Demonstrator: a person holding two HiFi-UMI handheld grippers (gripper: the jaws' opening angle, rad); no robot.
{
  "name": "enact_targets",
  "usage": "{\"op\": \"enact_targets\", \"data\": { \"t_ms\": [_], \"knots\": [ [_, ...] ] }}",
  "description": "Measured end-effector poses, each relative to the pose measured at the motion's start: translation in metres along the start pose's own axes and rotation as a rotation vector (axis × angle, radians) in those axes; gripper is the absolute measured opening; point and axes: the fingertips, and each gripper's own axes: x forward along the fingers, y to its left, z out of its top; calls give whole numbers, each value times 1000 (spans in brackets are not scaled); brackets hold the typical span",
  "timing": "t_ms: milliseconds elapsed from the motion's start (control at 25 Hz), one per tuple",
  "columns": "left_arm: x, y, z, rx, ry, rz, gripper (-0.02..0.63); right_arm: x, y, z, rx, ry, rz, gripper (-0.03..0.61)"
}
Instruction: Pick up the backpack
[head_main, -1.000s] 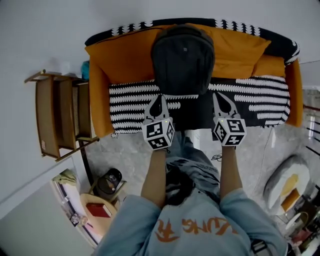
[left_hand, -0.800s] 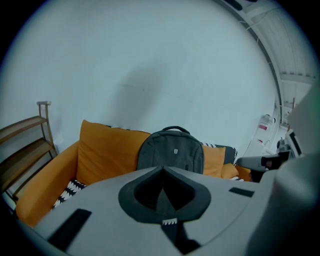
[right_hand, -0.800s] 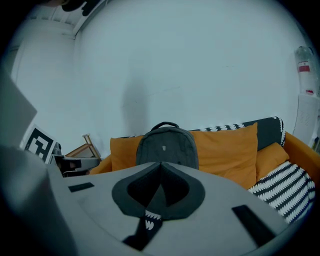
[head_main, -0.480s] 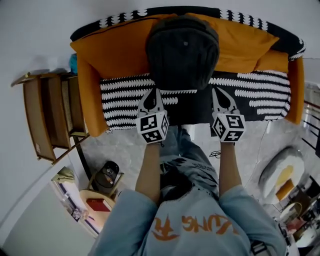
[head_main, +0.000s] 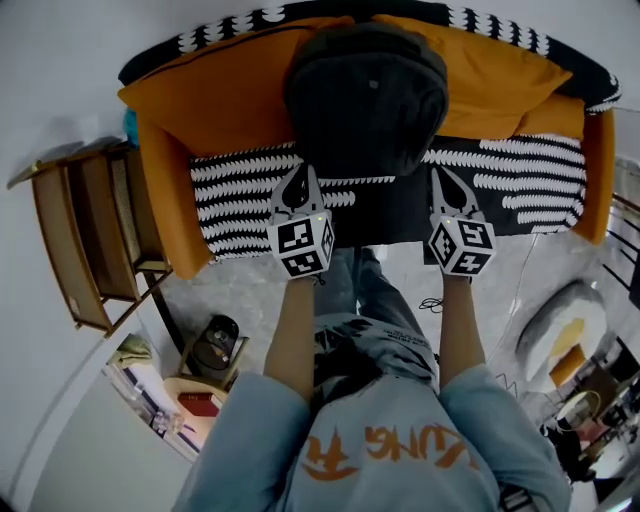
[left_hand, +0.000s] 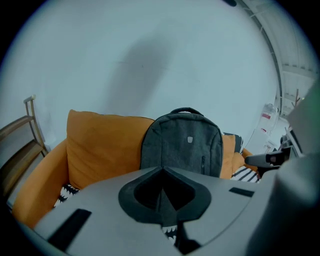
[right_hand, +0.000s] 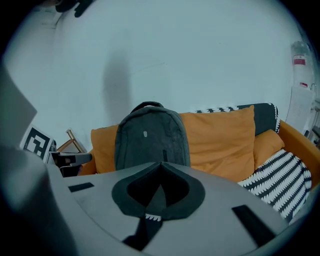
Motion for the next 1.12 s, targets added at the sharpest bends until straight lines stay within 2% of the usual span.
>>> {"op": "enact_targets", "data": {
  "t_ms": [80,280,520,560,600,680,720,920,1120],
  "knots": [
    [7,7,0,5,-2,19,20,7,-7,-4,7,13,-24,-2],
    [38,13,-4,-8,25,-14,20,33,-25,-10,25,42,-65,-2],
    [67,18,-7,25,33,-19,21,56,-41,-10,25,57,-100,2],
    [72,22,-8,26,40,-20,21,61,-41,-10,24,62,-97,22],
    [77,25,-10,25,48,-24,28,65,-42,-11,23,69,-95,70],
    [87,31,-15,19,70,-36,124,75,-44,-13,19,84,-100,95],
    [92,34,-17,16,80,-42,149,79,-46,-14,18,89,-104,102],
    [116,41,-19,-1,101,-66,183,98,-61,-20,25,115,-106,153],
    [134,47,-10,15,98,-103,212,118,-70,-15,25,129,-92,184]
  ]
}}
